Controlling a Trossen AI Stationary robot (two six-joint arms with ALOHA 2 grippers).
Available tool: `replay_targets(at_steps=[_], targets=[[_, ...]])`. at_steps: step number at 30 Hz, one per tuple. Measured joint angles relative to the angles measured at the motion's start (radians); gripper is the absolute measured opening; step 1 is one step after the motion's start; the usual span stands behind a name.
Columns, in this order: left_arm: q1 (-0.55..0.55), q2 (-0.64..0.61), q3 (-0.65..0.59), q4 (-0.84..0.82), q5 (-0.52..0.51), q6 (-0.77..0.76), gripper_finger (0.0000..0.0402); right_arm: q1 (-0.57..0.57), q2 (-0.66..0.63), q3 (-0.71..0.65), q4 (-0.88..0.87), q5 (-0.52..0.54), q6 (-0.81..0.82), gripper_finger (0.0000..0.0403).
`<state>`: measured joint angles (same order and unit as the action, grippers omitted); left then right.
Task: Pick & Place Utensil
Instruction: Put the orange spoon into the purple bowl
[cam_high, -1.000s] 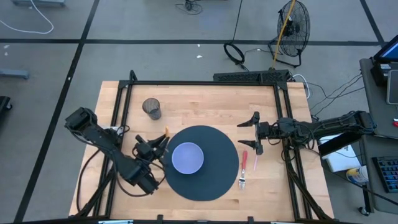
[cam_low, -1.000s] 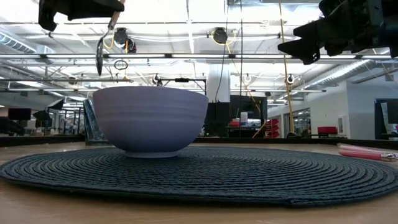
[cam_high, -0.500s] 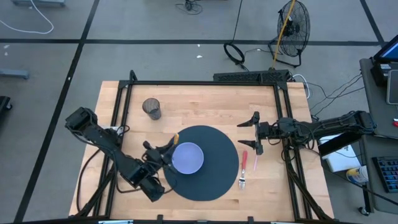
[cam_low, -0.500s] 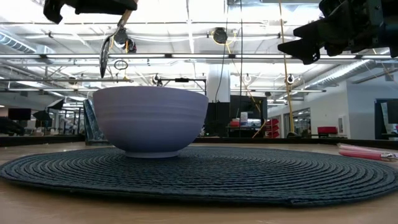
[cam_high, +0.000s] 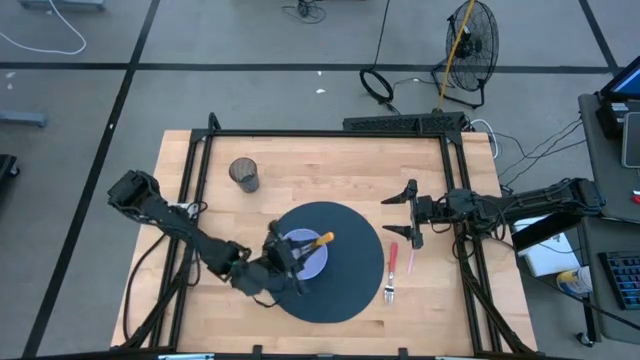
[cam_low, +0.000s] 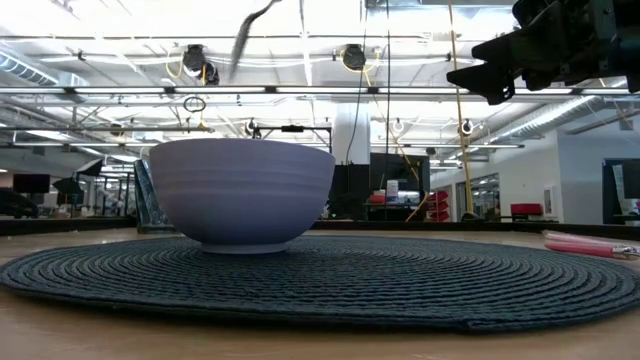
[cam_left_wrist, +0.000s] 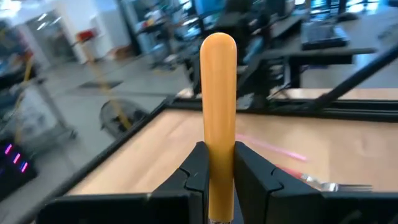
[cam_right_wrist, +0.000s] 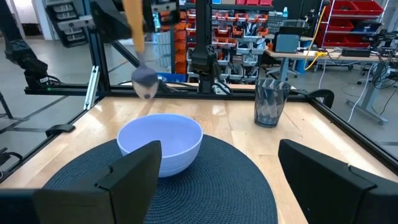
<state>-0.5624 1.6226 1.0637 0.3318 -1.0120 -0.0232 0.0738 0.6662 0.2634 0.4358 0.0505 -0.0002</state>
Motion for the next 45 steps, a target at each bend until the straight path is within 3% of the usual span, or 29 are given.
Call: replay_targets(at_steps=[3,8,14,19,27,34,45], targets=[[0.036,-0.010,0.000,0.066,0.103,0.128,0.0048,0.000,0.000,0.000,-0.001,0.000,0.000,0.0318],[0.113,-0.041,-0.001,0.083,0.318,0.208,0.0048,0.000,0.000,0.000,-0.014,0.000,0.000,0.0318],[0.212,-0.094,-0.041,0.095,0.535,0.221,0.0048,0.000,0.000,0.000,-0.031,0.000,0.015,0.0318],[0.276,-0.139,-0.156,0.239,0.654,0.214,0.0048,0.000,0.000,0.000,-0.037,0.000,0.016,0.0318],[0.329,-0.192,-0.412,0.550,0.753,0.142,0.0048,0.000,0.000,0.000,-0.037,0.003,0.016,0.0318],[0.349,-0.196,-0.591,0.783,0.761,0.085,0.0048,0.000,0.000,0.000,-0.019,0.005,0.027,0.0318],[0.352,-0.196,-0.694,0.845,0.769,0.019,0.0048,0.000,0.001,0.000,0.017,0.005,0.027,0.0318]])
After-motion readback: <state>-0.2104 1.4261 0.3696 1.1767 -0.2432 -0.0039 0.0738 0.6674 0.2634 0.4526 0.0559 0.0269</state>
